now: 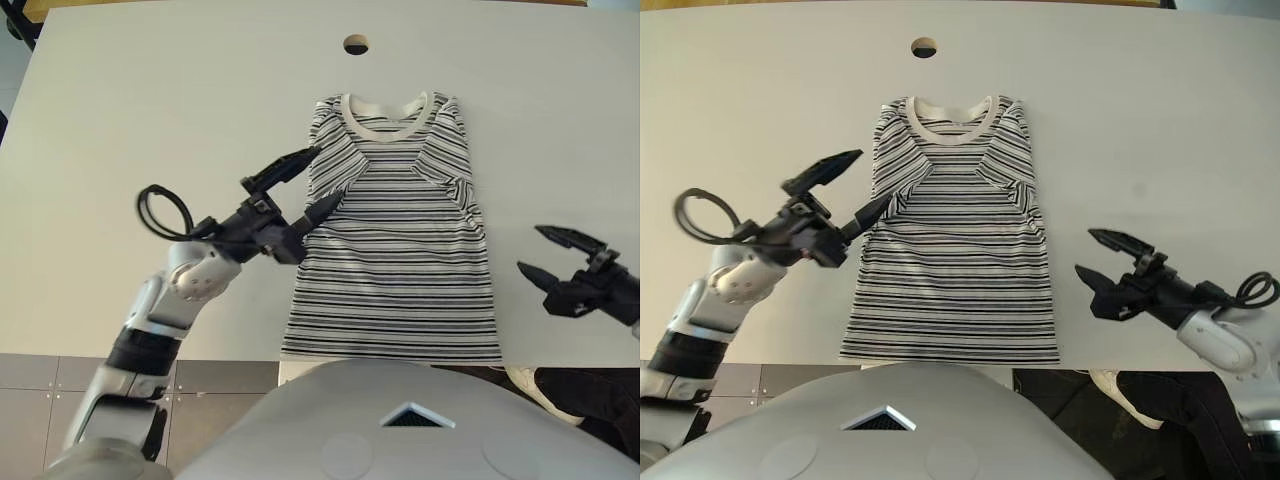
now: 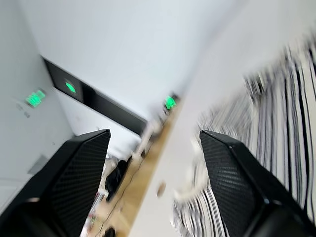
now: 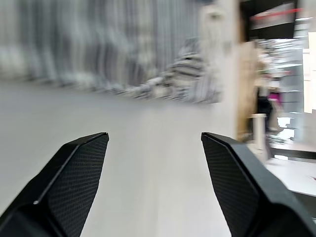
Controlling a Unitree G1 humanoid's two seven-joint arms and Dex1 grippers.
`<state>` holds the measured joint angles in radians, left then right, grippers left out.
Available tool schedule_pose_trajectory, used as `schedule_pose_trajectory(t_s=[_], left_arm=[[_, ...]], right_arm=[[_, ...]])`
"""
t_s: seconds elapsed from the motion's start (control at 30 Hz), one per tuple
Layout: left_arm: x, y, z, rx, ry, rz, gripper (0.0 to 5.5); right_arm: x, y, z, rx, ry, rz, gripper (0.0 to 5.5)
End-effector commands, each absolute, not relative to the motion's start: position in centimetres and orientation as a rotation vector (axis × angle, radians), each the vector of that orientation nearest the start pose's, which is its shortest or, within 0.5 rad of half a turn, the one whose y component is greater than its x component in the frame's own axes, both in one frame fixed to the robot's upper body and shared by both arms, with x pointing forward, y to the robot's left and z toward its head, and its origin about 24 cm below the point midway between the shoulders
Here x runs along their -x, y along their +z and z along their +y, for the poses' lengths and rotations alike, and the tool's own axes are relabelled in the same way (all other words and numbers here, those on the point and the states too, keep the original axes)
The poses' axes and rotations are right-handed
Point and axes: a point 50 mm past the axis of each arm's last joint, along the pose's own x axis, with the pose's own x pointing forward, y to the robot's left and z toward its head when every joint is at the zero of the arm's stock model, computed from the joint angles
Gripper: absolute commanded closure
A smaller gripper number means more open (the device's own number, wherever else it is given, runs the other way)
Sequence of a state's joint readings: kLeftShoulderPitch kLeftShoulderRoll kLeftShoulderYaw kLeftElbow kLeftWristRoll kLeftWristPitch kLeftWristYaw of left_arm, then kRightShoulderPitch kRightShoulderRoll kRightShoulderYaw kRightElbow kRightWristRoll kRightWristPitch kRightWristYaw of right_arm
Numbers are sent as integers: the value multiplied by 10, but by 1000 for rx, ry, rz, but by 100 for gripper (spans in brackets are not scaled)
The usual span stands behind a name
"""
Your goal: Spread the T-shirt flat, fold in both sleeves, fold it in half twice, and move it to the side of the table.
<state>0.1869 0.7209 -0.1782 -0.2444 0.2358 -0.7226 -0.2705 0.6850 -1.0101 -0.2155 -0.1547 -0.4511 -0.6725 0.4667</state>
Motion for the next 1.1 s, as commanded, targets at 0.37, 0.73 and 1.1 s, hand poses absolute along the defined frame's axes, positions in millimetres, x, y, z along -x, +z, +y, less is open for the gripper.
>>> schedule_pose_trajectory(t_s=[0.37, 0.73, 1.1], left_arm=[[-110, 40, 229, -1147, -1510, 157, 123], [-88, 38, 218, -1080, -1790, 209, 123], [-90, 25, 201, -1085, -1817, 137, 123]], right_arm=[[-78, 70, -254, 1421, 1349, 320, 198], [-79, 73, -242, 1402, 1490, 298, 198], [-81, 68, -238, 1391, 1597, 262, 198]])
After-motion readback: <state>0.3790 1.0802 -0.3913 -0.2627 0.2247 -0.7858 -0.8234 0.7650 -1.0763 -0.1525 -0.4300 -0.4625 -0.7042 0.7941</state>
